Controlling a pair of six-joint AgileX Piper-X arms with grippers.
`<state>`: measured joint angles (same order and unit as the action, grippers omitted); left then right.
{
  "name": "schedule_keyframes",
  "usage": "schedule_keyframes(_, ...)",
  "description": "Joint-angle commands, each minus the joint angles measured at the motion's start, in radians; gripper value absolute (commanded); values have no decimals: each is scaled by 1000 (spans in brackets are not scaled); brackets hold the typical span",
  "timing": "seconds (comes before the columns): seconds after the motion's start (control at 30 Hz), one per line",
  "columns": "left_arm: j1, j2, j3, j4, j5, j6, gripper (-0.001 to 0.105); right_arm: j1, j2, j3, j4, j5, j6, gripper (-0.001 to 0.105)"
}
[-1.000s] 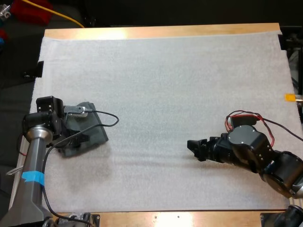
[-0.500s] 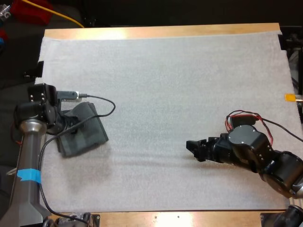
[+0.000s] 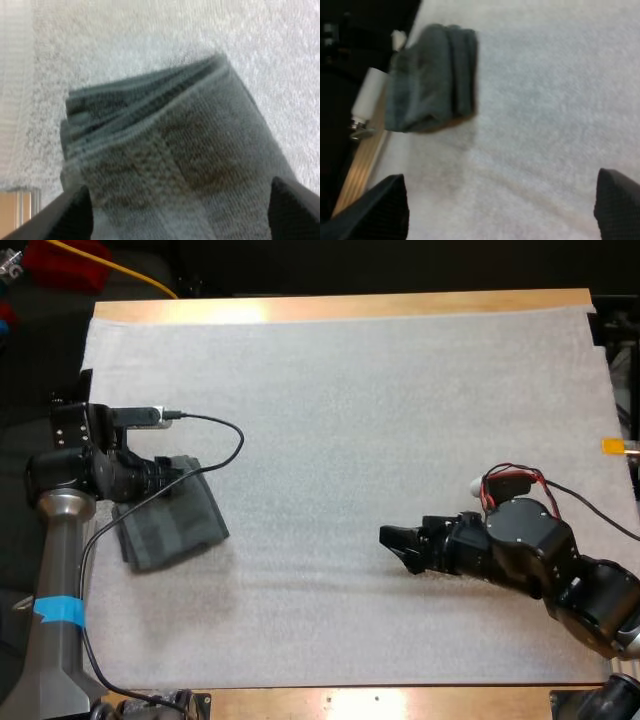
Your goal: Pick towel from pile, fold and stack
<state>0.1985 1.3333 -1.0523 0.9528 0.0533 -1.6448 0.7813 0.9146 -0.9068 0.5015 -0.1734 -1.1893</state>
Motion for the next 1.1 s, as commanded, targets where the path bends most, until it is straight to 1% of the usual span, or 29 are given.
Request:
schedule_keyframes(0.0, 3, -7, -4, -23, 4, -12, 69, 0, -6, -6, -12, -15, 1, 74)
schedule_keyframes(0.1, 3, 14, -4, -36, 4, -13, 69, 0, -6, -6, -12, -20, 1, 74)
schedule_keyframes(0.3, 3, 105, -4, -41, 4, -18, 69, 0, -6, -6, -12, -25, 1, 74)
schedule_keyframes(0.73, 3, 282, -4, -95, 4, -26, 69, 0, -6, -6, -12, -26, 1, 74)
schedule_keyframes(0.93, 3, 335, -4, -97, 4, -26, 69, 0, -6, -6, -10, -26, 1, 74)
schedule_keyframes(1.07, 3, 345, -4, -97, 4, -26, 69, 0, -6, -6, -10, -26, 1, 74)
